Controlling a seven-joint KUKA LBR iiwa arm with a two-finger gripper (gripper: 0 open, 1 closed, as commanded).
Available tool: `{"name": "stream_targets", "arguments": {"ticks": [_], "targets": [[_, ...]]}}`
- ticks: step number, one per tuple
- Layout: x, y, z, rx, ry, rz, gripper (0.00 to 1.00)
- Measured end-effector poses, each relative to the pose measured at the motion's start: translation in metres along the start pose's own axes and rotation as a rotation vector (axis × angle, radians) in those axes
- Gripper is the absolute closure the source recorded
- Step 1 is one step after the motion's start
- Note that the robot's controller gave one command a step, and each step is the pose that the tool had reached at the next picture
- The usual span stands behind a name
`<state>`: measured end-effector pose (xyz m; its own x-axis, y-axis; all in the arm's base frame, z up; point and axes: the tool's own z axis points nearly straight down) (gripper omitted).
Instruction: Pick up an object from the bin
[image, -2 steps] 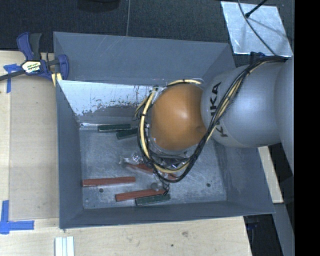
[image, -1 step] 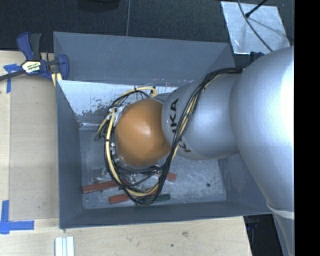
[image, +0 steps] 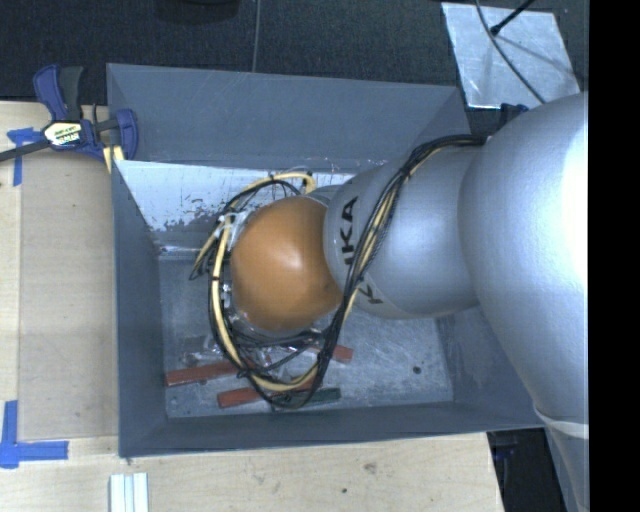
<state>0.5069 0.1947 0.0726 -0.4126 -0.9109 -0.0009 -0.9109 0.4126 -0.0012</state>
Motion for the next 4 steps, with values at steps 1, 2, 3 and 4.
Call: {"name": "stream_targets", "arguments": {"ticks": [1, 2, 3, 4], "targets": [[0.000, -0.001, -0.001, 0.002, -0.002, 0.002, 1.00], [-0.001, -0.002, -0.075, 0.000, -0.002, 0.007, 1.00], [-0.002, -0.003, -0.118, 0.004, -0.005, 0.011, 1.00], [-0.003, -0.004, -0.119, 0.001, -0.004, 0.017, 1.00]]}}
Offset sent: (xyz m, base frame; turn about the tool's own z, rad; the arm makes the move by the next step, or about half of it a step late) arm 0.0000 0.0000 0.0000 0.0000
